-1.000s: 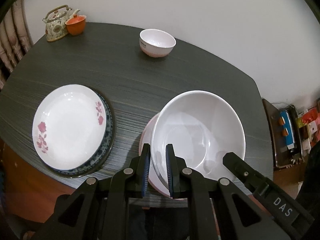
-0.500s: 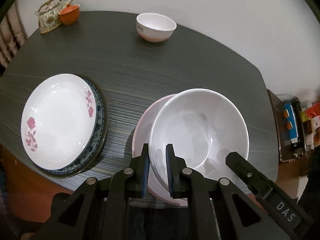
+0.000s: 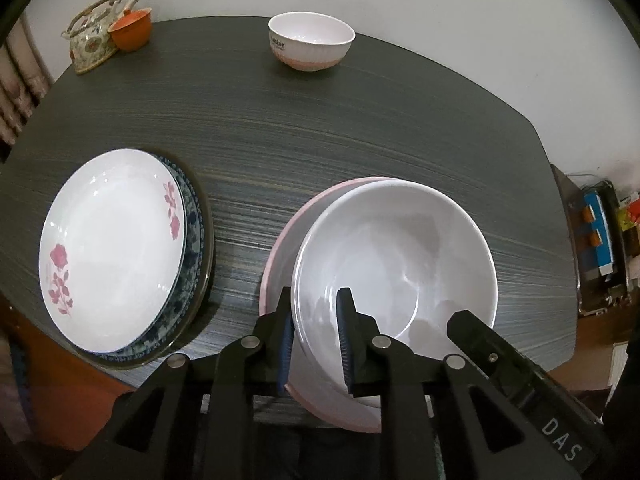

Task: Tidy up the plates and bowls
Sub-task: 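Lower the white bowl into the pink bowl with the left tool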

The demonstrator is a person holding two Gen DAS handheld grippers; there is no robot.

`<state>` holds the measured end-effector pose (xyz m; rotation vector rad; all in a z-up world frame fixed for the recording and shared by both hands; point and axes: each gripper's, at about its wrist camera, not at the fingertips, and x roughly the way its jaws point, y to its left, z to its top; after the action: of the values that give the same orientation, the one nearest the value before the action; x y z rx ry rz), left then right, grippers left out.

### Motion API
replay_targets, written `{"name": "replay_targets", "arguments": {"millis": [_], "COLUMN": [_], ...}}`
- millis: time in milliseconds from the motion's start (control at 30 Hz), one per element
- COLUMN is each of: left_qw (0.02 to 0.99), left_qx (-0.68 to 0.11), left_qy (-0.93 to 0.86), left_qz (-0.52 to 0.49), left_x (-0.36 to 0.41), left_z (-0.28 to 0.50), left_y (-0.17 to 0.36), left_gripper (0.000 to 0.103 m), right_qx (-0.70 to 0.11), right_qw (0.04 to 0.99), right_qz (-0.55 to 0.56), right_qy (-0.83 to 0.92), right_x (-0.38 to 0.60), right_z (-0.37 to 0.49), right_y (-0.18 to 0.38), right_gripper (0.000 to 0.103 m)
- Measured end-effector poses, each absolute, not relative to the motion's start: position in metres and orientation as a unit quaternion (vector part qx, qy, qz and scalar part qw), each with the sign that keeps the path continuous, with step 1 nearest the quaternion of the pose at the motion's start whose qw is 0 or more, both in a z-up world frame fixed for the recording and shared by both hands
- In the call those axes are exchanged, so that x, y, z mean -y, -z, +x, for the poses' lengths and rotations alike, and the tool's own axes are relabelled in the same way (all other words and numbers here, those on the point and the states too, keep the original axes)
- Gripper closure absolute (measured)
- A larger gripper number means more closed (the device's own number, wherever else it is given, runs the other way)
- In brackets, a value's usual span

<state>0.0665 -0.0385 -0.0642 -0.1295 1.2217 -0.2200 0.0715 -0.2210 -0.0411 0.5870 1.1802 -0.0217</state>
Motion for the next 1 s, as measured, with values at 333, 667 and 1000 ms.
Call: {"name": "replay_targets", "arguments": {"millis": [333,667,1000], "left_qw": [0.811,0.803,0.801], "left_qx": [-0.575,-0.585,-0.587], "left_qy": [0.102,0.104,0.105], "left_qz": [-0.049,-0.048,-0.048], "left_x": [0.044,0.048,0.049], "left_z": [0.071,0.074,0.073], "left_y": [0.066,0.071,0.073], "left_gripper": [0.084,0.078,0.076], "right_qx": [-0.558,-0.559,-0.556], "right_qw": [0.782,0.781,0.784], "right_qz": [0.276,0.278,0.276], "right_qy": [0.014,0.016,0.017], "right_x": [0.226,0.231,0.232], "right_z": [0.074,0.079,0.078], "right_y": [0.047,0.047,0.046], "right_gripper": [0.085,0.084,0.081]}}
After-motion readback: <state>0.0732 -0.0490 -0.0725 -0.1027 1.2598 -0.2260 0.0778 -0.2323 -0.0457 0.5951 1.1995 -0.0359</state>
